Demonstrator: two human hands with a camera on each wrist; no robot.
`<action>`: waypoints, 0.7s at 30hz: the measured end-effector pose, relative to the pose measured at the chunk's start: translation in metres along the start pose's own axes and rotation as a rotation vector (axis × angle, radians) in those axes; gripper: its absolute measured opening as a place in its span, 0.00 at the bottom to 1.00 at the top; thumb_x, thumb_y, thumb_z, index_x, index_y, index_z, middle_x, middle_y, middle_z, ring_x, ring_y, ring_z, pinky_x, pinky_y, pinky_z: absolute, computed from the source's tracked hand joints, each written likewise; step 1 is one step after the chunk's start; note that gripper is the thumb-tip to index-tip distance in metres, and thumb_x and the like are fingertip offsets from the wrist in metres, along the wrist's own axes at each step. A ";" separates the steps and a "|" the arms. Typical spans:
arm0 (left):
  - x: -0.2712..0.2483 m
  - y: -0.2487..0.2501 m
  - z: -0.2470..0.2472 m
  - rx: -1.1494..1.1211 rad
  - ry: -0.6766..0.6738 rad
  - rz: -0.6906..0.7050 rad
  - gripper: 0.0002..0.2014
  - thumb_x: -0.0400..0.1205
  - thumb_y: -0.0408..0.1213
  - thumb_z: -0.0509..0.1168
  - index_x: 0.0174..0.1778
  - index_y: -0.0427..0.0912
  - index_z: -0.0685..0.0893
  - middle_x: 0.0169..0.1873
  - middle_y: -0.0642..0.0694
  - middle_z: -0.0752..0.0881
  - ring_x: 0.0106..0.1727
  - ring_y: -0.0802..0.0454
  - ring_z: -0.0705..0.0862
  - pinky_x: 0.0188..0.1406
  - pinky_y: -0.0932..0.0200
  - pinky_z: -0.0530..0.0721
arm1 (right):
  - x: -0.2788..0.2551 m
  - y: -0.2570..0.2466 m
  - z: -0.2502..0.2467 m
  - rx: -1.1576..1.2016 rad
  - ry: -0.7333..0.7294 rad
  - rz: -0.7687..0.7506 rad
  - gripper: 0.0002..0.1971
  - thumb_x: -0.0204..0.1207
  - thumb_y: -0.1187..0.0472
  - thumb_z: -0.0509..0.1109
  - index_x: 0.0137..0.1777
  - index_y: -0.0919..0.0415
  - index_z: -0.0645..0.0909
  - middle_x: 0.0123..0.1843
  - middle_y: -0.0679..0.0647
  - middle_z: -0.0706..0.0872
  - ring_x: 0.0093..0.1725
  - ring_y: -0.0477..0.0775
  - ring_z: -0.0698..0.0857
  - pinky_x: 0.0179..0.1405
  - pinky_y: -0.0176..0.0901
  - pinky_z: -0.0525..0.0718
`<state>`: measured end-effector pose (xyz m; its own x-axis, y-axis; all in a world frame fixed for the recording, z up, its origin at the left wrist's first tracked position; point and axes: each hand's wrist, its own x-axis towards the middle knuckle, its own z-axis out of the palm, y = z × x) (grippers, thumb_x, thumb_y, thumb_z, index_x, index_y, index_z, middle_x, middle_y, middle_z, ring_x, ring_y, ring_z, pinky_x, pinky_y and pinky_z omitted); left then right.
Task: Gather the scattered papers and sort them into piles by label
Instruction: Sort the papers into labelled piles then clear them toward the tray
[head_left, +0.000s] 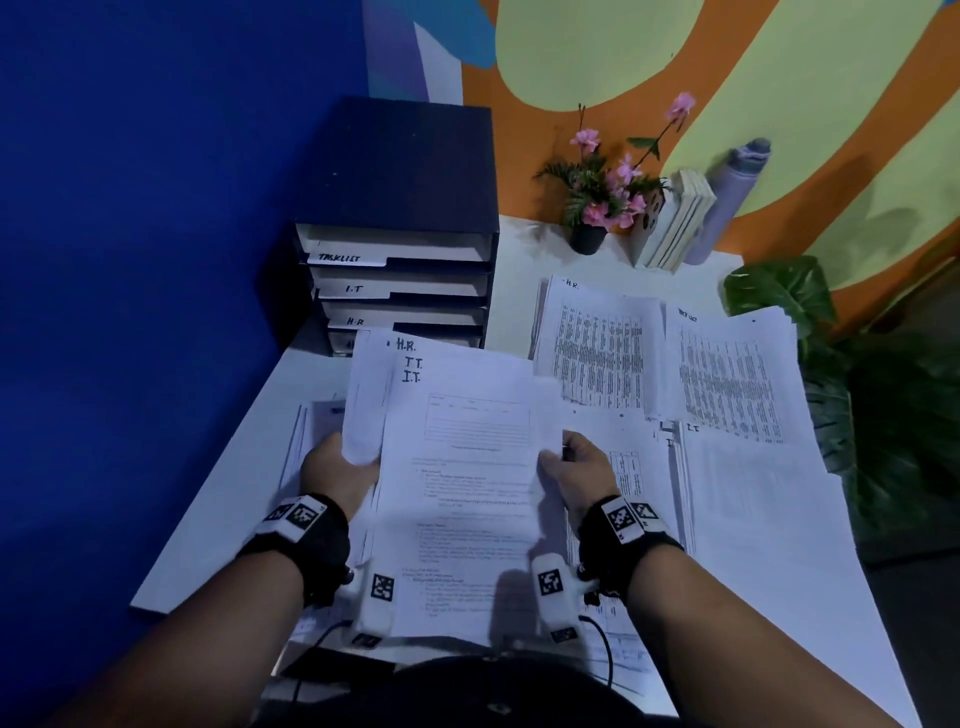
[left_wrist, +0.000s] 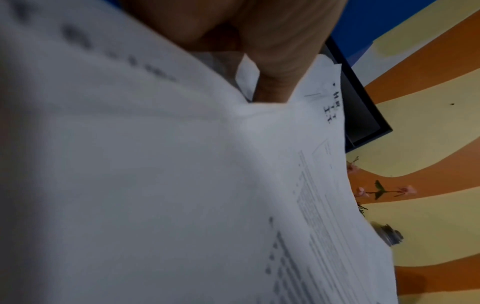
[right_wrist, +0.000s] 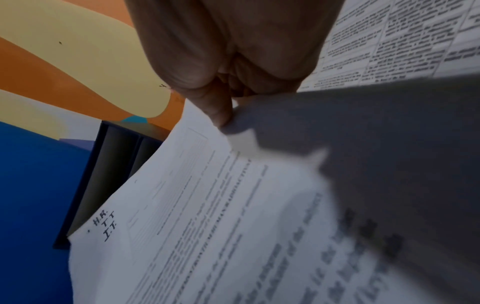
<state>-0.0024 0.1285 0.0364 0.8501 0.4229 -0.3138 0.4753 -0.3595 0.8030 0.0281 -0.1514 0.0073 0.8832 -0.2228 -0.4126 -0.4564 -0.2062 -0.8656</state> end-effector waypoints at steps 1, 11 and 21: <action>-0.002 0.002 0.006 0.000 0.012 0.001 0.14 0.72 0.42 0.77 0.48 0.39 0.84 0.44 0.46 0.87 0.45 0.47 0.85 0.45 0.60 0.81 | -0.003 -0.003 -0.005 -0.008 0.012 -0.006 0.06 0.61 0.58 0.71 0.37 0.58 0.82 0.35 0.55 0.88 0.37 0.55 0.82 0.41 0.53 0.84; -0.027 0.026 0.058 0.064 -0.082 0.119 0.11 0.83 0.42 0.65 0.58 0.42 0.85 0.49 0.47 0.87 0.50 0.47 0.84 0.51 0.57 0.79 | -0.001 0.001 -0.067 -0.292 0.219 -0.121 0.16 0.78 0.64 0.67 0.33 0.60 0.64 0.29 0.55 0.68 0.31 0.53 0.67 0.31 0.44 0.66; -0.040 0.051 0.097 0.092 -0.095 0.069 0.15 0.85 0.44 0.61 0.61 0.38 0.81 0.59 0.42 0.86 0.60 0.40 0.83 0.61 0.49 0.80 | 0.009 0.011 -0.147 -0.364 0.407 -0.064 0.06 0.80 0.72 0.59 0.45 0.64 0.76 0.42 0.61 0.81 0.46 0.60 0.80 0.42 0.40 0.70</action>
<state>0.0097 0.0125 0.0413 0.8972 0.3154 -0.3091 0.4297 -0.4618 0.7760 0.0149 -0.2955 0.0356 0.8306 -0.5345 -0.1565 -0.4743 -0.5315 -0.7018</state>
